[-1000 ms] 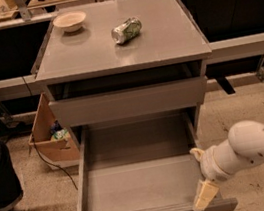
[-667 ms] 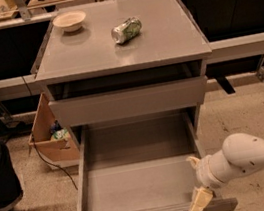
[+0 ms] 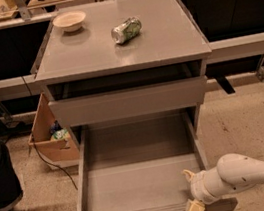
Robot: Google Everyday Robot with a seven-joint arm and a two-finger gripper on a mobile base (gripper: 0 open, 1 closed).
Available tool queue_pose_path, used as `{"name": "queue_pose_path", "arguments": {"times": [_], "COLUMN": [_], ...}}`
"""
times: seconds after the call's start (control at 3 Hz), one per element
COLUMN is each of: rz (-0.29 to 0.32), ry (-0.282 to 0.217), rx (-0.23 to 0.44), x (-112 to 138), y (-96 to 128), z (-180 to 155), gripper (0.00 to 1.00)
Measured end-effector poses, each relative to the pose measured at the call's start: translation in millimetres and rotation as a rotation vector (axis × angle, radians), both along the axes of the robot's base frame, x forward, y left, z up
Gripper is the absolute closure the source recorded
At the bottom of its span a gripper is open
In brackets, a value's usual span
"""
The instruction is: Close middle drawer
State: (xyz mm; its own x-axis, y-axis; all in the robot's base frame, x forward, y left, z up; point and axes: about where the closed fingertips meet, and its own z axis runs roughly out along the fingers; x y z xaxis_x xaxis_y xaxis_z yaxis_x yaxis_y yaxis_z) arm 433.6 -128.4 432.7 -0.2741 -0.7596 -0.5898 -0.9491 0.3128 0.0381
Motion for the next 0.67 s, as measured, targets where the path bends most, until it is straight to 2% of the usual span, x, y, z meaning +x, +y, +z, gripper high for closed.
{"name": "queue_pose_path", "arguments": {"times": [0.33,0.67], "rz": [-0.003,0.014], "ry": [-0.005,-0.041], "rx": [0.02,0.041], "x": [4.7,26.9], "y": [8.6,23.3], "z": [-12.9,-7.0], "gripper": [0.0,0.19]}}
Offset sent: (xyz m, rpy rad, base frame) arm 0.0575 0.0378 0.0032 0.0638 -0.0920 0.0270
